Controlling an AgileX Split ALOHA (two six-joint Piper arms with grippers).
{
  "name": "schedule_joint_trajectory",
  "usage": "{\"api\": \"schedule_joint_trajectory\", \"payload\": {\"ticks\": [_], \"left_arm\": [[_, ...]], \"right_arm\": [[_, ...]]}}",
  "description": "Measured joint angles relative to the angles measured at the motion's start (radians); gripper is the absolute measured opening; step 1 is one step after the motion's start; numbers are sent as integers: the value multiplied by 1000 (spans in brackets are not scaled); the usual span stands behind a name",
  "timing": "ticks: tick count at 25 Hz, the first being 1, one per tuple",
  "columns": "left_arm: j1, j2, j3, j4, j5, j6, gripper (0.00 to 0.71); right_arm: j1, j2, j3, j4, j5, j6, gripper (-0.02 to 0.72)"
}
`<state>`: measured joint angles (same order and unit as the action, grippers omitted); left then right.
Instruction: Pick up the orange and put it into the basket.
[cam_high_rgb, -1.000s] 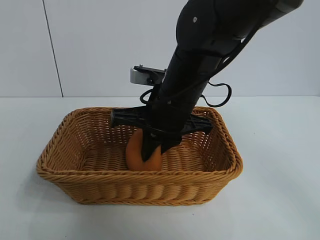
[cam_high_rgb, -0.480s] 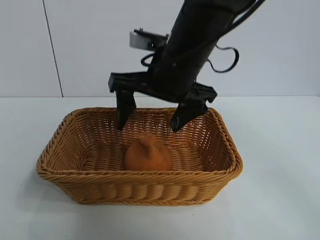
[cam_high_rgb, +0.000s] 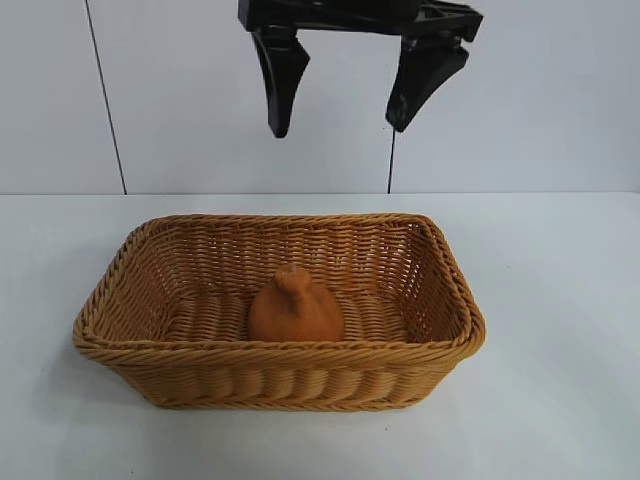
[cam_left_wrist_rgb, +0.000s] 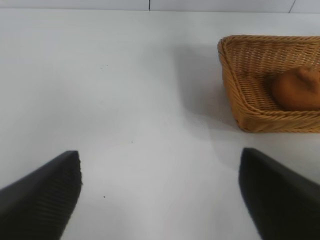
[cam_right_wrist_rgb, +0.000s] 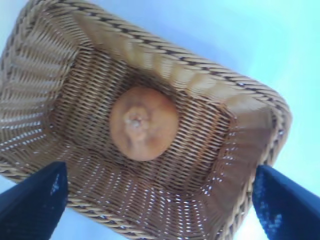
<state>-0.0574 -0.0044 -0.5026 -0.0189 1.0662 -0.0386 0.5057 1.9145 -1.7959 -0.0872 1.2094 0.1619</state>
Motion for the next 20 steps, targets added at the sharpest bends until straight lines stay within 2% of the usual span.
{"api": "schedule_joint_trajectory", "payload": {"ticks": [8, 11, 16, 20], "left_arm": [[0, 0, 0, 0, 0, 0, 613], [0, 0, 0, 0, 0, 0, 613], [0, 0, 0, 0, 0, 0, 613], [0, 0, 0, 0, 0, 0, 613]], "right_arm": [[-310, 0, 0, -15, 0, -38, 694], [-394, 0, 0, -14, 0, -41, 694], [-453, -4, 19, -3, 1, -56, 694], [-456, -60, 128, 12, -1, -66, 694]]}}
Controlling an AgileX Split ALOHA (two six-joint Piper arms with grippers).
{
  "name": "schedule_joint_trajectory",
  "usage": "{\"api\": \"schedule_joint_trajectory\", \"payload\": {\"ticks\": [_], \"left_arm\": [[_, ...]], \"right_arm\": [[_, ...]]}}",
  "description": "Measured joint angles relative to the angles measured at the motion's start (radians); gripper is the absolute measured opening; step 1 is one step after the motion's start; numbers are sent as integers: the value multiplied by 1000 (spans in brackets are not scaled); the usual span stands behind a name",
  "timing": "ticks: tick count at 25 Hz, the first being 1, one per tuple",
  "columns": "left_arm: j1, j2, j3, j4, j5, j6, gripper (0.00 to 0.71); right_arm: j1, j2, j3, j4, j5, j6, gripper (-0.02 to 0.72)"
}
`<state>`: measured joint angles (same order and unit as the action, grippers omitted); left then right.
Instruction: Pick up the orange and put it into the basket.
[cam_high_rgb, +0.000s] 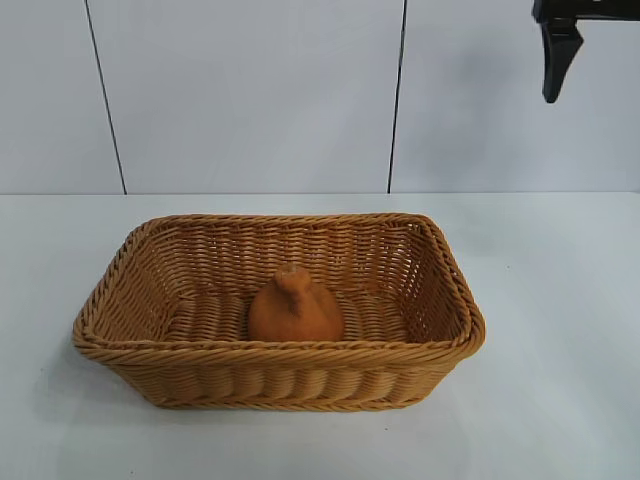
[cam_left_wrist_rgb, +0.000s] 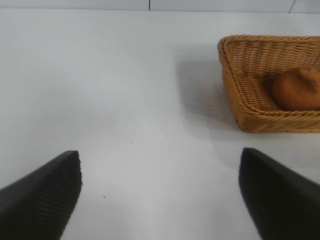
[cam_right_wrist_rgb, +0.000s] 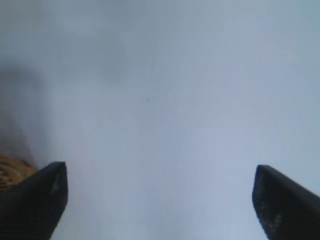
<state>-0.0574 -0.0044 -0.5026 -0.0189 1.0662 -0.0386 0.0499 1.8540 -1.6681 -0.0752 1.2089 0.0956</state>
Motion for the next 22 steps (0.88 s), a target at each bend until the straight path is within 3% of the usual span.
{"api": "schedule_joint_trajectory", "payload": {"ticks": [12, 18, 22], "left_arm": [[0, 0, 0, 0, 0, 0, 613], [0, 0, 0, 0, 0, 0, 613], [0, 0, 0, 0, 0, 0, 613]], "right_arm": [[0, -522, 633, 39, 10, -28, 694], [0, -864, 886, 44, 11, -77, 694], [0, -1095, 1030, 45, -85, -87, 694]]}}
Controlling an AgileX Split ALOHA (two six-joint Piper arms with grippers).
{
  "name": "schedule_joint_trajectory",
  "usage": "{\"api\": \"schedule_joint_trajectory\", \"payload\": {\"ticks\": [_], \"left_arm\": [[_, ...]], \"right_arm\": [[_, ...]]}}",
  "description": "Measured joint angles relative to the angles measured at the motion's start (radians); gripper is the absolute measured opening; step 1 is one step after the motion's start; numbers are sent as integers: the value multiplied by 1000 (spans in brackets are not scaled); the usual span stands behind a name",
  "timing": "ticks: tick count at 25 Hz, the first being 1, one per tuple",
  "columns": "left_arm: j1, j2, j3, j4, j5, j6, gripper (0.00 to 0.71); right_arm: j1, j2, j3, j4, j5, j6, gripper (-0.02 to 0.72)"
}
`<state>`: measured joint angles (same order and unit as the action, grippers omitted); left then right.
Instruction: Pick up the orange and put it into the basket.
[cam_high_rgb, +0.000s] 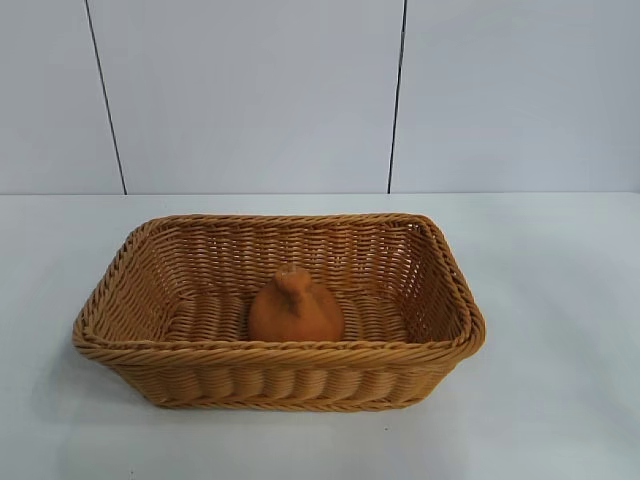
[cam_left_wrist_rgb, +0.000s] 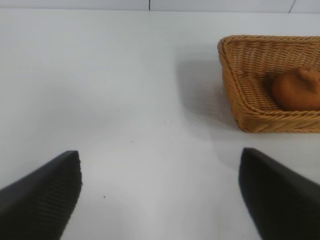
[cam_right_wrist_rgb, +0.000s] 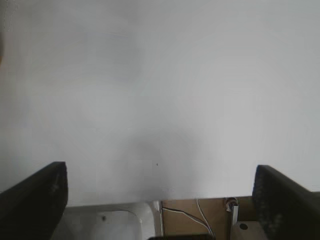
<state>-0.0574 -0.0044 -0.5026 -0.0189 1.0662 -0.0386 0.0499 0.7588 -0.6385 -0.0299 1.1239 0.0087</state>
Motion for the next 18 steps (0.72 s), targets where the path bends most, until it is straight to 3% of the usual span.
{"api": "schedule_joint_trajectory", "payload": {"ticks": [2, 6, 18], "left_arm": [[0, 0, 0, 0, 0, 0, 613], [0, 0, 0, 0, 0, 0, 613], [0, 0, 0, 0, 0, 0, 613]], "right_arm": [[0, -120, 68, 3, -51, 0, 694], [0, -325, 143, 9, -81, -3, 694], [0, -738, 149, 11, -100, -3, 694]]}}
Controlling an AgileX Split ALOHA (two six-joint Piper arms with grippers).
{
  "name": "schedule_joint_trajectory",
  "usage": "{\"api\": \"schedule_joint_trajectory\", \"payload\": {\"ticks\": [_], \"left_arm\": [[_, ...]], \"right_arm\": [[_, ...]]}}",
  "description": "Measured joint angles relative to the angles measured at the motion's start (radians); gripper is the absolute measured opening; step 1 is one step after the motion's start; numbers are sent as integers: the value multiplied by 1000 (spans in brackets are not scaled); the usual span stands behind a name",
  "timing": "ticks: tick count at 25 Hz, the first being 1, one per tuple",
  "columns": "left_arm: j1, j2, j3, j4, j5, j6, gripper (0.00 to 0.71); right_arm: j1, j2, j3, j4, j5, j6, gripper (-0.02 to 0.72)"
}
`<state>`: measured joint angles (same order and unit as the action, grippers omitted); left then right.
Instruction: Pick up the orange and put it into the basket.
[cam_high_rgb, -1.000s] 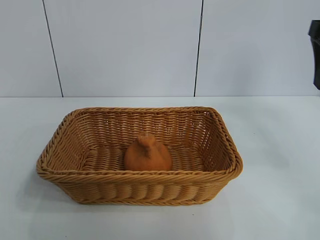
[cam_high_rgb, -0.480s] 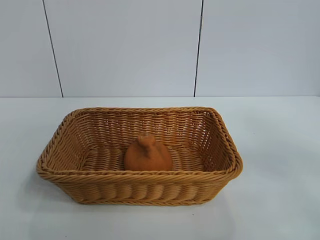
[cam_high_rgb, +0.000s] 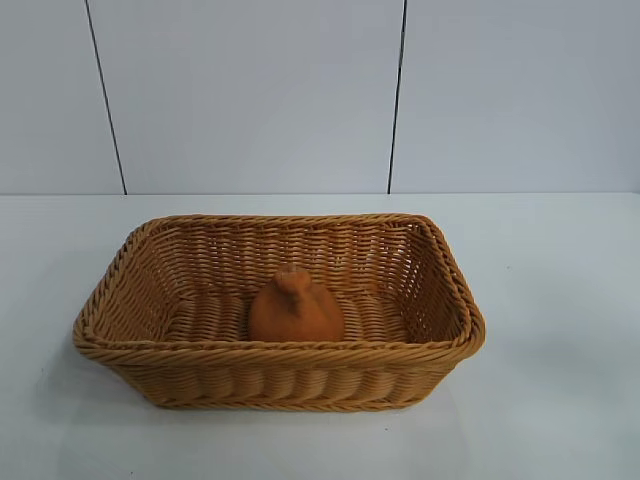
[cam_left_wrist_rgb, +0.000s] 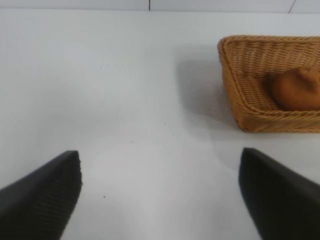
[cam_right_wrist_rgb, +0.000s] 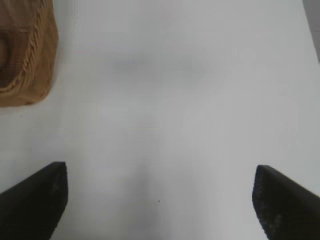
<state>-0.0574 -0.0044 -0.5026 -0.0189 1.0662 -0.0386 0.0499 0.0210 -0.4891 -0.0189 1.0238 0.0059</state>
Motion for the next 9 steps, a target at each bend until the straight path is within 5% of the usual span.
{"api": "schedule_joint_trajectory", "payload": {"ticks": [9], "left_arm": [[0, 0, 0, 0, 0, 0, 613]], "right_arm": [[0, -27, 0, 3, 1, 1, 694]]}}
